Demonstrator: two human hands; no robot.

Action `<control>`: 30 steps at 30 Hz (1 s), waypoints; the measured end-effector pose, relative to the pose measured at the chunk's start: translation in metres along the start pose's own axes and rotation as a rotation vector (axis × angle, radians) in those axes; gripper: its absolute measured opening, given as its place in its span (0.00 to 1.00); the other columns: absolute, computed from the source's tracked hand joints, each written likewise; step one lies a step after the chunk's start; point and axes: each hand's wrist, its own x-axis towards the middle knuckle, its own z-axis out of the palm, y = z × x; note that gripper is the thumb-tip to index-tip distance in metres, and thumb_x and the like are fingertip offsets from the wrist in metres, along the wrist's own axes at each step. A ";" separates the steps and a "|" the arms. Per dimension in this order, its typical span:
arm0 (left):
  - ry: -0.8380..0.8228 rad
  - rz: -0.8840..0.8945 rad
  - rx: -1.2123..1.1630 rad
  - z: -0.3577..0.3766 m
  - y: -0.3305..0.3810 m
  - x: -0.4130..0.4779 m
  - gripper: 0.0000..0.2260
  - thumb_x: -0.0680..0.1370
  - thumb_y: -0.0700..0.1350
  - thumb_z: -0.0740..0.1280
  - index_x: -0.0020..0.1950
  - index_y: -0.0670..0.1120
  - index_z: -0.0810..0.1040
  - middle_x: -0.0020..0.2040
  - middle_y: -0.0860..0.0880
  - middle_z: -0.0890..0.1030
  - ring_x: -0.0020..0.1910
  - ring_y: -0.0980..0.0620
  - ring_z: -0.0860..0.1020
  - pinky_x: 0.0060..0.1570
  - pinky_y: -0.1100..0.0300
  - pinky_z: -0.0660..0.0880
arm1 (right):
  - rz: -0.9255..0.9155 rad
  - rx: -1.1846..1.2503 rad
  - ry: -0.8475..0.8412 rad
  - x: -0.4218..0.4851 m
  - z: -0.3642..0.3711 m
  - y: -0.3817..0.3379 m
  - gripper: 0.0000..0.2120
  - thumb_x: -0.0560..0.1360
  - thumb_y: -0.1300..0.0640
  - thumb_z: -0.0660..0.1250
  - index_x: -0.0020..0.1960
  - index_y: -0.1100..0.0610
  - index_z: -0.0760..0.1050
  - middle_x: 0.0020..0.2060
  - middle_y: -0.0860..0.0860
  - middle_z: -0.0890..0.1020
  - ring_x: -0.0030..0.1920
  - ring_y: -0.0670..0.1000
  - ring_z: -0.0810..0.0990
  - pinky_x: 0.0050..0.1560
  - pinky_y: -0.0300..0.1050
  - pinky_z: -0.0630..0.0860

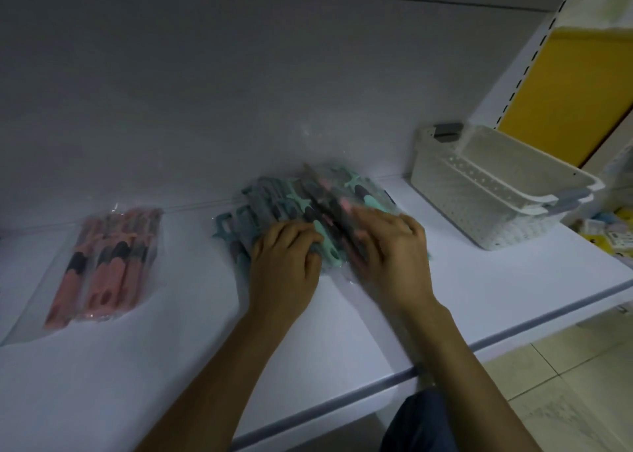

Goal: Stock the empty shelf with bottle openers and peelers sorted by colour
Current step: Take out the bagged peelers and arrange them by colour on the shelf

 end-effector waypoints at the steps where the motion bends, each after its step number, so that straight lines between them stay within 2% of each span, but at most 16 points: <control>1: 0.000 0.011 0.006 0.000 0.001 0.000 0.18 0.72 0.45 0.53 0.48 0.43 0.82 0.53 0.47 0.81 0.57 0.43 0.76 0.53 0.43 0.74 | 0.079 0.109 0.075 0.005 -0.005 -0.001 0.15 0.78 0.61 0.63 0.64 0.54 0.77 0.52 0.48 0.83 0.50 0.47 0.80 0.56 0.40 0.72; 3: -0.008 -0.002 -0.012 0.000 0.001 -0.002 0.19 0.73 0.45 0.53 0.52 0.43 0.81 0.55 0.46 0.81 0.58 0.43 0.75 0.54 0.43 0.74 | 0.277 0.286 0.211 0.015 -0.013 -0.003 0.13 0.80 0.61 0.60 0.62 0.57 0.77 0.49 0.45 0.80 0.48 0.43 0.79 0.52 0.28 0.73; 4: -0.011 -0.023 -0.028 0.001 0.001 -0.002 0.18 0.73 0.44 0.54 0.56 0.43 0.80 0.56 0.46 0.80 0.59 0.43 0.75 0.55 0.42 0.73 | 0.326 0.309 0.253 0.017 -0.015 -0.005 0.13 0.80 0.60 0.60 0.62 0.56 0.78 0.50 0.44 0.80 0.50 0.43 0.79 0.53 0.30 0.74; 6: 0.004 -0.053 -0.043 0.001 0.001 0.000 0.20 0.75 0.43 0.60 0.67 0.45 0.73 0.58 0.46 0.79 0.59 0.43 0.74 0.58 0.43 0.72 | 0.241 0.230 0.311 0.015 -0.017 -0.011 0.12 0.80 0.59 0.61 0.60 0.55 0.79 0.52 0.47 0.81 0.52 0.45 0.78 0.57 0.43 0.75; 8: 0.036 -0.023 0.035 0.001 0.004 0.002 0.28 0.73 0.43 0.69 0.72 0.44 0.66 0.58 0.45 0.80 0.56 0.41 0.76 0.57 0.46 0.72 | 0.004 0.188 0.233 0.007 -0.014 -0.023 0.12 0.79 0.58 0.61 0.59 0.54 0.79 0.52 0.50 0.83 0.52 0.48 0.79 0.56 0.46 0.73; 10: 0.066 0.055 0.098 0.001 0.003 0.001 0.27 0.72 0.46 0.68 0.70 0.43 0.68 0.56 0.42 0.81 0.53 0.40 0.79 0.54 0.44 0.73 | -0.171 0.267 0.003 -0.004 -0.006 -0.033 0.13 0.79 0.55 0.59 0.58 0.56 0.80 0.51 0.51 0.84 0.50 0.49 0.80 0.53 0.46 0.75; 11: 0.058 0.081 0.085 0.001 0.002 0.000 0.24 0.72 0.47 0.65 0.68 0.43 0.72 0.55 0.42 0.81 0.54 0.40 0.79 0.55 0.44 0.73 | -0.170 0.301 -0.088 -0.011 -0.002 -0.036 0.14 0.80 0.54 0.58 0.57 0.56 0.80 0.50 0.50 0.84 0.48 0.48 0.80 0.51 0.44 0.74; 13: 0.031 0.103 0.078 0.001 -0.002 0.000 0.19 0.70 0.43 0.68 0.61 0.43 0.78 0.53 0.43 0.82 0.53 0.41 0.80 0.54 0.43 0.74 | -0.027 0.318 -0.078 -0.024 0.001 -0.037 0.15 0.79 0.51 0.56 0.54 0.54 0.79 0.48 0.49 0.83 0.45 0.46 0.78 0.47 0.40 0.74; 15: 0.010 0.080 0.099 0.002 -0.002 -0.002 0.21 0.64 0.36 0.75 0.57 0.42 0.80 0.52 0.43 0.82 0.52 0.40 0.80 0.53 0.43 0.75 | 0.136 0.127 0.016 -0.036 -0.001 -0.028 0.13 0.77 0.50 0.56 0.46 0.54 0.77 0.41 0.50 0.81 0.39 0.48 0.77 0.39 0.42 0.74; 16: 0.012 0.068 0.097 0.002 -0.001 -0.002 0.22 0.63 0.35 0.75 0.56 0.42 0.80 0.52 0.42 0.82 0.52 0.40 0.80 0.52 0.44 0.75 | 0.192 -0.058 -0.020 -0.039 -0.003 -0.022 0.13 0.76 0.48 0.57 0.44 0.54 0.76 0.39 0.49 0.79 0.38 0.49 0.76 0.37 0.44 0.72; 18: 0.023 0.052 0.094 0.002 0.001 -0.001 0.22 0.63 0.34 0.73 0.57 0.42 0.80 0.52 0.42 0.82 0.52 0.40 0.79 0.53 0.44 0.74 | 0.295 -0.395 -0.183 -0.042 -0.004 -0.013 0.14 0.74 0.42 0.61 0.45 0.53 0.74 0.41 0.49 0.78 0.41 0.52 0.77 0.40 0.45 0.70; 20: 0.037 0.040 0.098 0.003 0.001 -0.001 0.22 0.64 0.34 0.73 0.57 0.42 0.80 0.52 0.42 0.82 0.52 0.40 0.79 0.53 0.44 0.74 | 0.377 -0.452 -0.229 -0.042 -0.004 -0.013 0.16 0.74 0.41 0.64 0.48 0.54 0.73 0.42 0.50 0.79 0.41 0.53 0.78 0.39 0.45 0.68; 23: 0.070 0.057 0.049 0.004 0.000 -0.001 0.18 0.68 0.35 0.70 0.57 0.41 0.80 0.51 0.41 0.83 0.50 0.39 0.80 0.51 0.43 0.75 | 0.339 -0.337 -0.186 -0.038 0.002 -0.023 0.05 0.76 0.54 0.64 0.47 0.56 0.72 0.39 0.52 0.80 0.36 0.55 0.78 0.33 0.43 0.66; 25: 0.083 0.047 -0.015 0.003 0.000 -0.001 0.17 0.71 0.40 0.64 0.58 0.41 0.80 0.51 0.42 0.83 0.51 0.39 0.79 0.51 0.44 0.75 | 0.402 -0.160 -0.203 -0.032 0.002 -0.026 0.04 0.76 0.56 0.63 0.49 0.56 0.72 0.39 0.52 0.81 0.37 0.55 0.79 0.34 0.45 0.72; 28: 0.071 -0.056 -0.200 0.000 -0.003 0.001 0.19 0.75 0.45 0.55 0.63 0.44 0.78 0.56 0.43 0.81 0.56 0.41 0.77 0.57 0.43 0.73 | 0.799 0.490 -0.162 -0.016 -0.008 -0.027 0.03 0.76 0.60 0.64 0.47 0.59 0.74 0.36 0.55 0.82 0.34 0.53 0.80 0.38 0.51 0.81; 30: 0.079 -0.114 -0.314 -0.003 -0.005 0.001 0.23 0.76 0.50 0.51 0.64 0.46 0.76 0.60 0.44 0.79 0.60 0.42 0.74 0.60 0.44 0.70 | 1.001 0.975 -0.120 -0.010 -0.018 -0.029 0.04 0.77 0.67 0.62 0.46 0.65 0.75 0.37 0.58 0.82 0.30 0.50 0.79 0.33 0.46 0.82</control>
